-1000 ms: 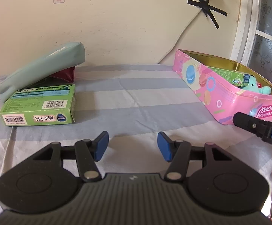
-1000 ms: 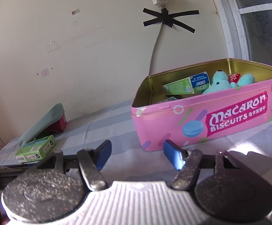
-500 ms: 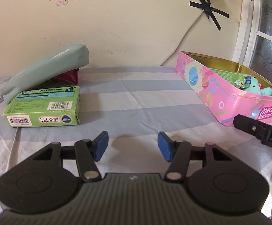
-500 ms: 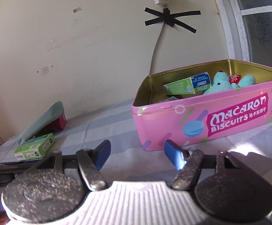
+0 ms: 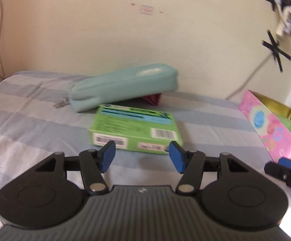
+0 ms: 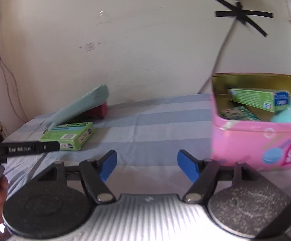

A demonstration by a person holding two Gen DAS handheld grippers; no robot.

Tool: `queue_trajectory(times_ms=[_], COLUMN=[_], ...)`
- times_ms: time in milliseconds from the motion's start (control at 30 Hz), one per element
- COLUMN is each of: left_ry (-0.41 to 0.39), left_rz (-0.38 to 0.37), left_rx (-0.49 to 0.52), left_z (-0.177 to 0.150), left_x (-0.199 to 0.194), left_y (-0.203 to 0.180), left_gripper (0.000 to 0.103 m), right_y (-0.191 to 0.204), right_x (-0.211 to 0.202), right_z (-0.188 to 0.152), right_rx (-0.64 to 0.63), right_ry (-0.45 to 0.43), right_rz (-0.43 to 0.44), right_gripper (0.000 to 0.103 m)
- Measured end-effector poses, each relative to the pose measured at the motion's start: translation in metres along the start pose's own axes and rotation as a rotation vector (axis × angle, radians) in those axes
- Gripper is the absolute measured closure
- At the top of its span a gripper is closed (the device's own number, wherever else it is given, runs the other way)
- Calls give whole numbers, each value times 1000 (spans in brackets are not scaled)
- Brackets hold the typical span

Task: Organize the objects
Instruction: 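Move the left gripper to the green medicine box, then grasp the green medicine box with the left gripper and lift it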

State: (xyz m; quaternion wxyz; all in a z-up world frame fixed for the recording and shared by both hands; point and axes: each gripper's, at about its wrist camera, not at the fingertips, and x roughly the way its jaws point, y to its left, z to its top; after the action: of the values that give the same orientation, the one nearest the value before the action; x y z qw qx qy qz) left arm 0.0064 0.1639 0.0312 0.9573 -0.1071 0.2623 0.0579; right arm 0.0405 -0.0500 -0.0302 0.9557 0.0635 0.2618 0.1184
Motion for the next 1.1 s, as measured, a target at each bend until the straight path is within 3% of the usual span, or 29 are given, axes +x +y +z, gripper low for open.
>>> queue_trajectory(times_ms=[133, 233, 333, 400, 467, 567, 633, 767, 1100], left_ry=[-17, -19, 38, 83, 73, 66, 95, 91, 192], left_rz=[55, 38, -13, -112, -156, -165, -206, -228, -492], left_rx=[-120, -198, -266, -317, -329, -287, -225, -118, 119], left_z=[24, 28, 25, 25, 25, 24, 22, 17, -20], left_x=[8, 15, 33, 46, 52, 55, 57, 49, 11], left_y=[45, 67, 80, 86, 84, 74, 62, 40, -50], left_gripper=[42, 42, 42, 39, 22, 26, 41, 43, 43], right_y=[45, 77, 101, 112, 119, 126, 130, 128, 44], right_x=[36, 65, 91, 107, 121, 138, 140, 125, 24], right_z=[11, 15, 17, 19, 21, 22, 22, 14, -21], right_rx=[-123, -206, -259, -267, -267, -253, -254, -289, -213], right_ry=[50, 87, 125, 150, 168, 207, 214, 204, 205], right_rz=[93, 155, 178, 196, 208, 228, 249, 185, 122], right_gripper=[28, 25, 25, 25, 24, 27, 33, 35, 36])
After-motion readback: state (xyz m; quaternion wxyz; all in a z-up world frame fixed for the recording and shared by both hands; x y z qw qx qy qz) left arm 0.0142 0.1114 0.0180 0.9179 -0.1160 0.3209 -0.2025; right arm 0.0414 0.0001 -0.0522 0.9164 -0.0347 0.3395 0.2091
